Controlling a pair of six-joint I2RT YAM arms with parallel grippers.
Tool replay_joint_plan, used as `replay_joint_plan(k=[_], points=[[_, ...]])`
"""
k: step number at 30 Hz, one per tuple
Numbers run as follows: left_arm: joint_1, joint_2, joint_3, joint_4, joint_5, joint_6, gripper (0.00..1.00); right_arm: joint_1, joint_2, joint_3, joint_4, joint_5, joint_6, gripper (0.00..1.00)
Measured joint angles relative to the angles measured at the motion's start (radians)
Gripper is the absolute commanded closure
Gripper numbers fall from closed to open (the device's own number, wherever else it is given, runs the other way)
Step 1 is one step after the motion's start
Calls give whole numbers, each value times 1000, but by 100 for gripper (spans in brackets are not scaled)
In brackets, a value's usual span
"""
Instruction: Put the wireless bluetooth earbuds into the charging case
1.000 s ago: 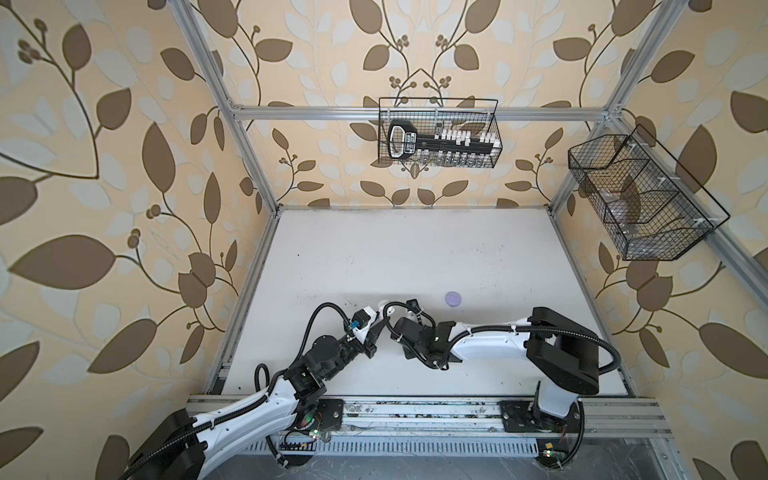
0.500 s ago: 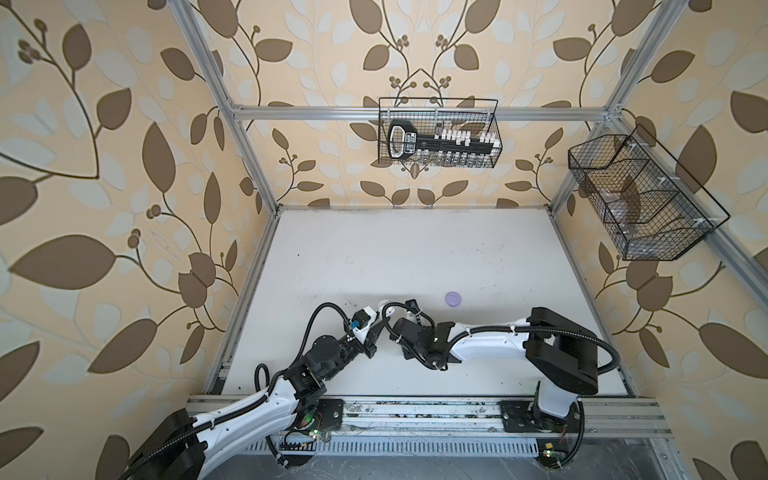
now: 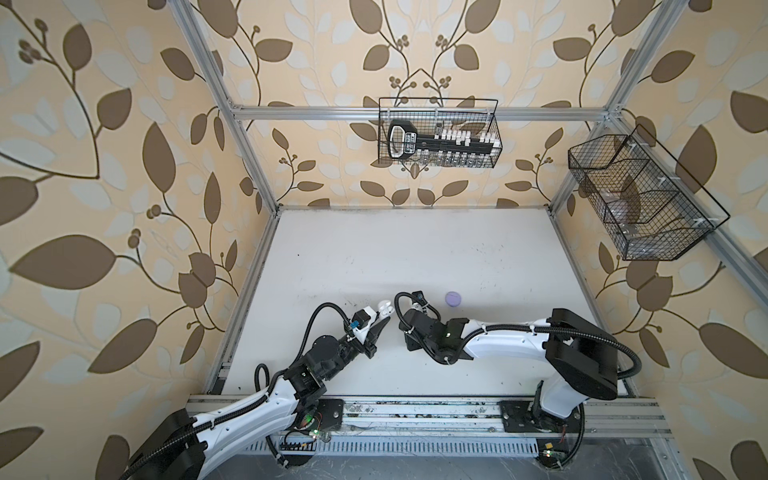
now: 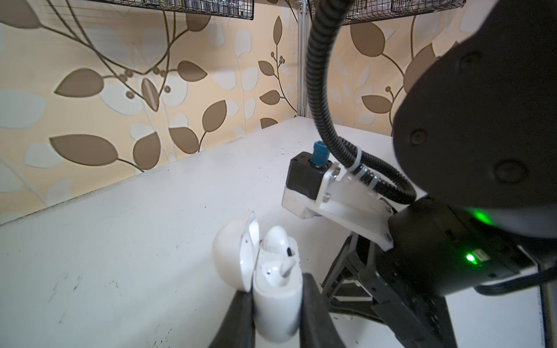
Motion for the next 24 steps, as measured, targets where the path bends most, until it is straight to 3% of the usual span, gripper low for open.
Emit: replay_joint_plan(k=[17, 24], points=[[0, -42, 0, 0, -27, -2, 100, -7, 16, 11, -146, -72, -45, 91], [0, -41, 0, -1, -29, -2, 100, -7, 16, 11, -148, -87, -51, 81]])
